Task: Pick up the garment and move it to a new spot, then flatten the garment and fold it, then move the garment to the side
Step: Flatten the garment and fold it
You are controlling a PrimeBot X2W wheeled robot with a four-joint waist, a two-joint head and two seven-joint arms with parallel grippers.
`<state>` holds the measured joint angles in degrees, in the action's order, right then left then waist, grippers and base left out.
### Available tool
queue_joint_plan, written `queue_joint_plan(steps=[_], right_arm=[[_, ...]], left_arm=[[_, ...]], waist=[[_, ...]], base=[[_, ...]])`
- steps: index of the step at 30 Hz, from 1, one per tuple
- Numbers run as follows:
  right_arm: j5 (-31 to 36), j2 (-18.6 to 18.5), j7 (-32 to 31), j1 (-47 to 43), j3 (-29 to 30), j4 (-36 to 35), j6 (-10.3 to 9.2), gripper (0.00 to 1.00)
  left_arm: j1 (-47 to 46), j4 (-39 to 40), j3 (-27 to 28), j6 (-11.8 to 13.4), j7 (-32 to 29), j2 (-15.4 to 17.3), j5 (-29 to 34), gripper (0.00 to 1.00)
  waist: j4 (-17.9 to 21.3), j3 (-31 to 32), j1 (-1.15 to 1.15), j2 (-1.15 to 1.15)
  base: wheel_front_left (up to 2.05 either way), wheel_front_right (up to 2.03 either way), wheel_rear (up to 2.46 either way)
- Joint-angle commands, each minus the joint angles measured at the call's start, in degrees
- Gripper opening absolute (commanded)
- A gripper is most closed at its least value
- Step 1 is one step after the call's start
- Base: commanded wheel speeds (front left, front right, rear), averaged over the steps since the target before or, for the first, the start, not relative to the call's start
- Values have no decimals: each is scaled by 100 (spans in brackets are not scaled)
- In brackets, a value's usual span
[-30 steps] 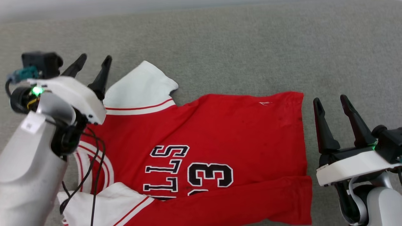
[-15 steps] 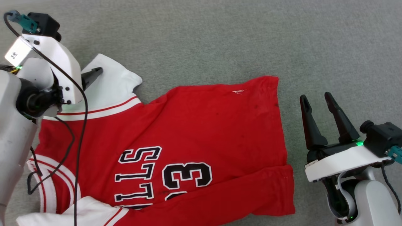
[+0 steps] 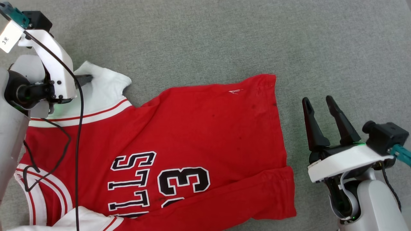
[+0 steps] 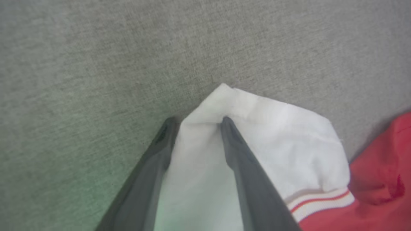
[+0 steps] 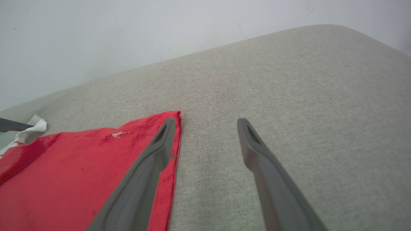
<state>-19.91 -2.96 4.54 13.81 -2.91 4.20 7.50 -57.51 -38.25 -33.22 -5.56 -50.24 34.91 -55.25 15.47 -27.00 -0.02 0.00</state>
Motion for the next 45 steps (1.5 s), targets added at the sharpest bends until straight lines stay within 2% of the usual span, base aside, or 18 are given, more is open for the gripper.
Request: queue_joint_plan(steps=[1, 6, 10, 14, 18, 24, 29, 31, 32, 33, 35, 39, 45], right_arm=[[-67, 15, -83, 88, -8, 61, -3, 100], [-149, 14, -419, 186, -41, 129, -3, 100], [-187, 13, -997, 416, -5, 324, -3, 100], [-314, -59, -1770, 806, 43, 682, -3, 100], [-431, -310, -2609, 1292, -6, 970, -3, 100], [-216, -589, -3697, 1986, -190, 1426, -3, 100], [-67, -709, -4335, 2381, -385, 2085, -4, 100], [-8, -753, -4791, 2349, -570, 2468, -3, 100], [-29, -752, -5053, 2264, -691, 2663, -3, 81], [-105, -721, -5246, 2174, -797, 2806, -1, 41], [-223, -703, -5473, 2106, -934, 2941, 8, 0], [-357, -812, -5248, 2207, -880, 2819, 4, 0], [-389, -973, -4682, 2335, -579, 2196, -2, 0]], left_arm=[[778, -312, -397, -10, -229, -350, -20, 0], [561, -315, -269, -52, 334, -295, 102, 0], [253, -309, -200, -80, 703, -229, 225, 0], [1, -196, -165, -64, 1064, -224, 375, 0], [-152, 0, -161, -89, 1393, -316, 466, 0], [-196, 364, -271, -135, 1658, -411, 557, 0], [-151, 578, -274, -153, 1879, -503, 496, 0], [-106, 626, -318, -158, 1962, -518, 524, 0], [-66, 641, -341, -164, 1981, -546, 504, 0], [-34, 649, -346, -169, 2022, -560, 466, 0], [4, 650, -362, -175, 2084, -545, 452, 0], [117, 636, -330, -181, 2308, -522, 411, 0], [368, 697, -274, -176, 2874, -456, 483, 0]], waist=[[-9, 14, 2, 0], [-86, 124, 2, 0], [-189, 239, 2, 0], [-365, 338, 2, 0], [-602, 396, 2, 0], [-952, 284, 2, 0], [-1159, 167, 2, 0], [-1228, 148, 2, 0], [-1266, 147, 2, 0], [-1292, 151, 2, 0], [-1325, 161, 2, 0], [-1386, 238, 2, 0], [-1493, 566, 2, 0]], base=[[0, 0, 0], [0, 0, 0], [0, 0, 0], [0, 0, 0], [0, 0, 0], [0, 0, 0], [0, 0, 0], [0, 0, 0], [0, 0, 0], [0, 0, 0], [0, 0, 0], [0, 0, 0], [0, 0, 0]])
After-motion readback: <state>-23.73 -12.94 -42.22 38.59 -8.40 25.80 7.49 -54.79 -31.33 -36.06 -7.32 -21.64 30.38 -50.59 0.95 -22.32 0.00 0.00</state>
